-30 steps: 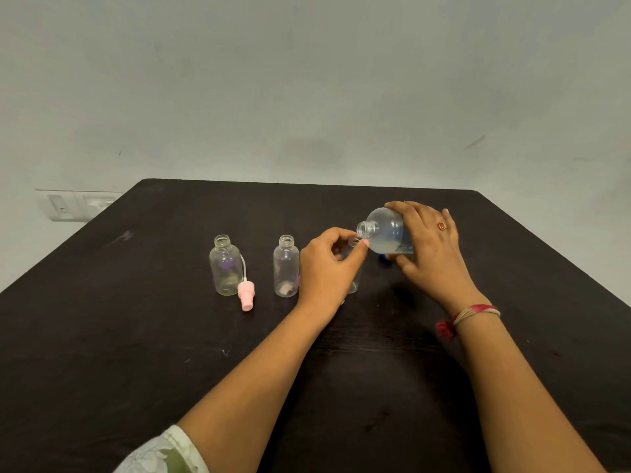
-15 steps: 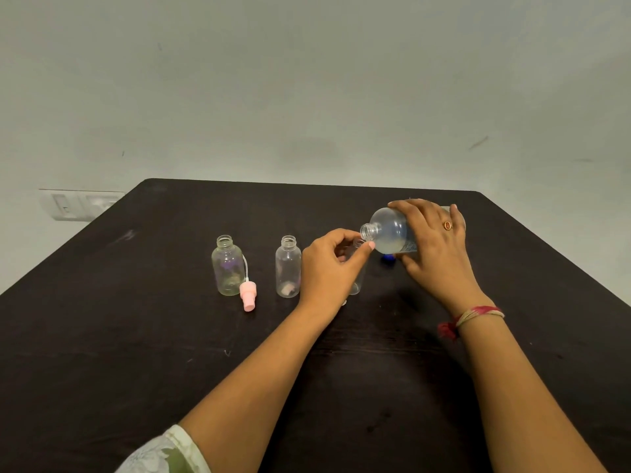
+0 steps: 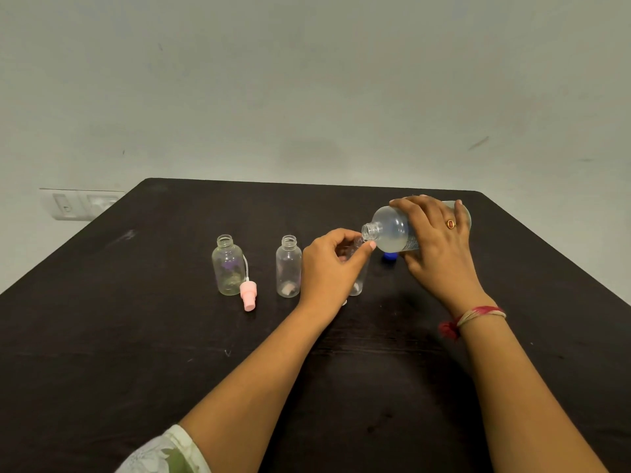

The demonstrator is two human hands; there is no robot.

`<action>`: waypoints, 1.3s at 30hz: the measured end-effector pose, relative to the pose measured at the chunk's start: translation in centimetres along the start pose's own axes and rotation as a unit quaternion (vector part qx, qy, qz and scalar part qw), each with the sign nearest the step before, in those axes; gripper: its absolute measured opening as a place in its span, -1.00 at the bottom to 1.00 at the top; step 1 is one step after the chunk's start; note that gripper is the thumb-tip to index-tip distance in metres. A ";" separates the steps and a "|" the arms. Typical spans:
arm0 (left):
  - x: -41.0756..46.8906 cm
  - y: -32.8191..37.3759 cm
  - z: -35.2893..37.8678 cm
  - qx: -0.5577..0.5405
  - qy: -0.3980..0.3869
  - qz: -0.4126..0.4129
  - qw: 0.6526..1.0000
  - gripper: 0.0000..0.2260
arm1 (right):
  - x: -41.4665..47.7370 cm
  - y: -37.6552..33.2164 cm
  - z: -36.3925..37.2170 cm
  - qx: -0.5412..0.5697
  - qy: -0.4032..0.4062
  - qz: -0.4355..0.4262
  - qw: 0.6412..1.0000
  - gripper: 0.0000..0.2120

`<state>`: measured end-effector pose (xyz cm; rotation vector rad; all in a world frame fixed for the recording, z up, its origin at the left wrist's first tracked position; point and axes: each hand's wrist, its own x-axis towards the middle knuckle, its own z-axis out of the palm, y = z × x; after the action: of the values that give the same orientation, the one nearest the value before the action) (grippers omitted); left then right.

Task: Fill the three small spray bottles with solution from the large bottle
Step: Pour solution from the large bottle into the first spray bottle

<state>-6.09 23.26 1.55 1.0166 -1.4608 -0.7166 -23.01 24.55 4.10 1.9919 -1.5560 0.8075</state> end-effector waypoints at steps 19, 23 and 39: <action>0.1 -0.2 0.1 -0.002 0.001 -0.002 1.000 -0.84 | 0.0 0.0 0.0 -0.001 0.003 -0.003 1.000 -0.26; 0.1 -0.1 0.1 -0.004 0.001 -0.006 1.000 -0.85 | 0.0 0.1 0.0 -0.007 -0.002 -0.001 1.000 -0.25; 0.1 0.0 0.0 -0.006 -0.001 -0.006 1.000 -0.84 | 0.1 0.1 0.0 -0.007 -0.002 0.000 1.000 -0.26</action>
<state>-6.10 23.16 1.58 1.0163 -1.4513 -0.7349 -23.11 24.50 4.16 1.9855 -1.5587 0.7909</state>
